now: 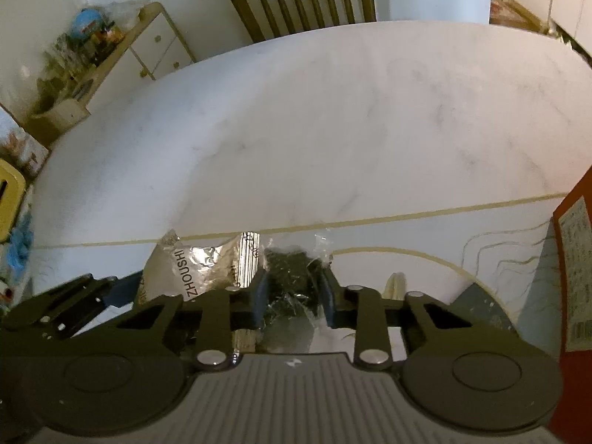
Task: Organize objects
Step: 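Grasp the silver foil packet with the left tool while the right tool grasps the dark bag, then carry the foil packet and dark bag over the red shoebox with both tools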
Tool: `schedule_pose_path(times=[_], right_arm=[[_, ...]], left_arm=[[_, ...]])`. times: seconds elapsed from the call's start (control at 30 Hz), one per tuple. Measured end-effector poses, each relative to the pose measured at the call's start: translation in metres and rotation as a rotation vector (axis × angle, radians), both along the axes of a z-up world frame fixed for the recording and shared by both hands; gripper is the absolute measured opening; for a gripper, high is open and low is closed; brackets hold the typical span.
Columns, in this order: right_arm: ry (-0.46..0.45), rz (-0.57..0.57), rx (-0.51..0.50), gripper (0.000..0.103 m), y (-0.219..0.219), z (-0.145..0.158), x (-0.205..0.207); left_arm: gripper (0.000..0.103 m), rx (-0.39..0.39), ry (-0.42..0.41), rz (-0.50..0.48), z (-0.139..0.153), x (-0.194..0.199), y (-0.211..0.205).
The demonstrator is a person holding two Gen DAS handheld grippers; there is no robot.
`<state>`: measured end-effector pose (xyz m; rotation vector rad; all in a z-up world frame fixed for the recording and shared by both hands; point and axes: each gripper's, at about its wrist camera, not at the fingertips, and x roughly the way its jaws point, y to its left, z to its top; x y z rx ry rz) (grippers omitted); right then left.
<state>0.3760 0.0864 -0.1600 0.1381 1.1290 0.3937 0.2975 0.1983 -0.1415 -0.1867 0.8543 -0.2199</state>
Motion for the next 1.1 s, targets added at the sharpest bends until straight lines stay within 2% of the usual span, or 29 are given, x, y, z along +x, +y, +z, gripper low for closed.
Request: schedule_pose_path(times=[0.3,0.57,0.8,1.1], right_arm=[[-0.066,-0.013,0.038,0.027,-0.022,0.038,-0.019],[-0.099,-0.018,0.034,0.027,-0.051,0.078,-0.043],[-0.127,-0.045,0.059,0.027,-0.080,0.107,-0.063],[-0.171,-0.086,0.069,0.027,-0.144,0.136,-0.085]], left_arm=[[0.050,-0.109,-0.012,0.082,0.041,-0.012,0.043],[0.050,-0.116,-0.032,0.110,0.076,-0.030,0.047],[0.050,-0.112,-0.066,0.052,0.107,-0.041,0.012],[0.050,-0.094,-0.114,-0.042,0.136,-0.041,-0.070]])
